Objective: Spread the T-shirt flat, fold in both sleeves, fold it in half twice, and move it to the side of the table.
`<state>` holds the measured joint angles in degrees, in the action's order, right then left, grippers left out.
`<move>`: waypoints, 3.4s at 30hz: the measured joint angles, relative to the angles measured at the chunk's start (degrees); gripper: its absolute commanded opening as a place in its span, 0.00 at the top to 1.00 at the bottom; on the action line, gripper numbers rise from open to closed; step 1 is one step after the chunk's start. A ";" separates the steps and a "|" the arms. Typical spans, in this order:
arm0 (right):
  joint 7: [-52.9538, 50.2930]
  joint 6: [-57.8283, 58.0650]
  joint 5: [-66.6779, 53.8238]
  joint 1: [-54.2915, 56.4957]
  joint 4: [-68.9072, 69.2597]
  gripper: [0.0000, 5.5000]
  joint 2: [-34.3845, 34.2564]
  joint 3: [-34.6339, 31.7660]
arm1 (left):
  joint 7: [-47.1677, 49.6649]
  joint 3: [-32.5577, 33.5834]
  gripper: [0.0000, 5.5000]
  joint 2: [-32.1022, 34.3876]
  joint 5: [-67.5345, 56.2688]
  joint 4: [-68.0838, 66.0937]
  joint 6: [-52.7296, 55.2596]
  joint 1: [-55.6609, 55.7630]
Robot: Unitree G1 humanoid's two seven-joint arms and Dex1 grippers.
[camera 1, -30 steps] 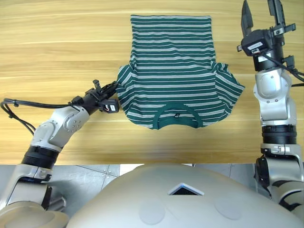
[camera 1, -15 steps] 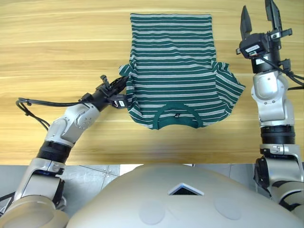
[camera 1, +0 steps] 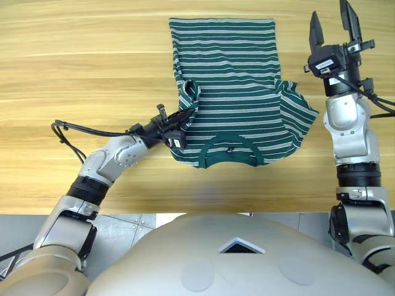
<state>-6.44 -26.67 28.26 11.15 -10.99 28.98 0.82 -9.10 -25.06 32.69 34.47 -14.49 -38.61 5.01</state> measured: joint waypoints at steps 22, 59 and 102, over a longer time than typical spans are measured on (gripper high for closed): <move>0.01 0.45 0.73 0.03 -0.30 0.61 -0.31 0.72 | -13.02 -0.62 0.55 -3.01 -20.26 -3.47 -1.52 -5.69; 4.28 4.67 14.96 -25.30 0.11 0.61 15.08 4.21 | -14.62 10.09 0.55 -9.21 -30.20 10.89 -3.53 -15.03; -1.09 0.21 11.17 -15.51 -5.91 1.00 15.03 10.78 | -14.06 9.99 0.54 -12.35 -29.75 9.41 -5.19 -16.40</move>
<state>-7.53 -26.47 39.43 -4.36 -16.90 44.01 11.60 -23.16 -15.06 20.34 4.73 -5.08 -43.79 -11.39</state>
